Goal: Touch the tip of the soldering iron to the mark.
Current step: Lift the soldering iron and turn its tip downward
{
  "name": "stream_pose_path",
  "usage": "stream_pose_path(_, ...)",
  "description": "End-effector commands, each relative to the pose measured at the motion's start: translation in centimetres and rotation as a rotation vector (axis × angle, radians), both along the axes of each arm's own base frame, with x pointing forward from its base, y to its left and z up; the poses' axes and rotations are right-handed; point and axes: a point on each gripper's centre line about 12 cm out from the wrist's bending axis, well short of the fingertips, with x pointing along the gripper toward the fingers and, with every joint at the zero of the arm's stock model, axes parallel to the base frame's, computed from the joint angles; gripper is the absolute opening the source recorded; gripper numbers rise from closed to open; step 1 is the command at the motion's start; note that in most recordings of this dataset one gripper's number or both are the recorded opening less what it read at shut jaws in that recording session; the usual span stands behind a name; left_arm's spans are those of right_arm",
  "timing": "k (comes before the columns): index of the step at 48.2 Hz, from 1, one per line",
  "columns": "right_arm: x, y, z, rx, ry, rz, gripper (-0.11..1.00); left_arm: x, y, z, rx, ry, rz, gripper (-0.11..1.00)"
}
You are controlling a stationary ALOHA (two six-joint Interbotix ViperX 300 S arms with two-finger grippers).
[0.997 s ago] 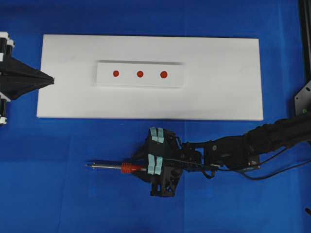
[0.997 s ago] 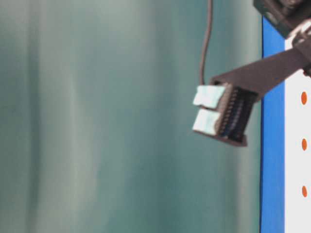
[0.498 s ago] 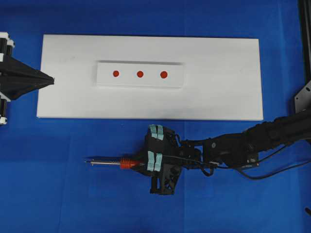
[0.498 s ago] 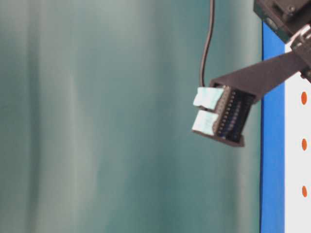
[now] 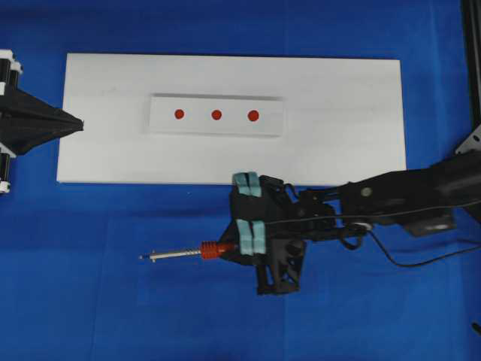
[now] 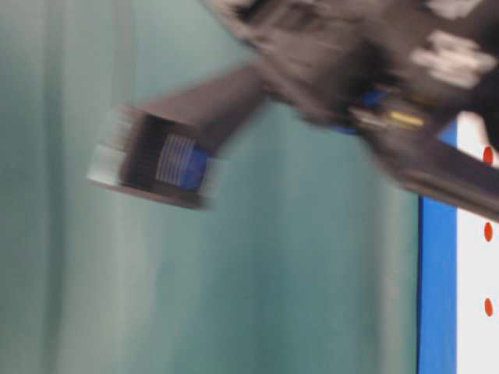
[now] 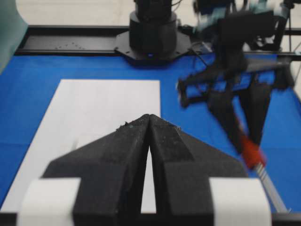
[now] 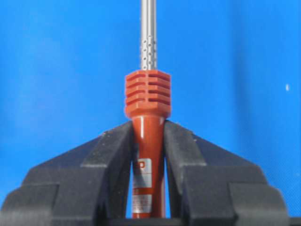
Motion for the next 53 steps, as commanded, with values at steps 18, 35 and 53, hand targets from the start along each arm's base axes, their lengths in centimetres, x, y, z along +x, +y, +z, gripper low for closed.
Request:
stream_pose_path(18,-3.1,-0.4,10.5,-0.023,-0.140,0.093,0.06,-0.3,0.0,0.9,0.000,-0.034,0.000,0.00)
stream_pose_path(35,-3.1,-0.8,10.5,-0.039,-0.131,0.095,0.06,-0.3,0.0,0.9,-0.002,-0.032,-0.001,0.00)
stream_pose_path(53,-2.8,-4.2,10.0,-0.096,-0.086,0.043,0.06,-0.3,0.0,0.7,-0.002,-0.020,0.000,0.00)
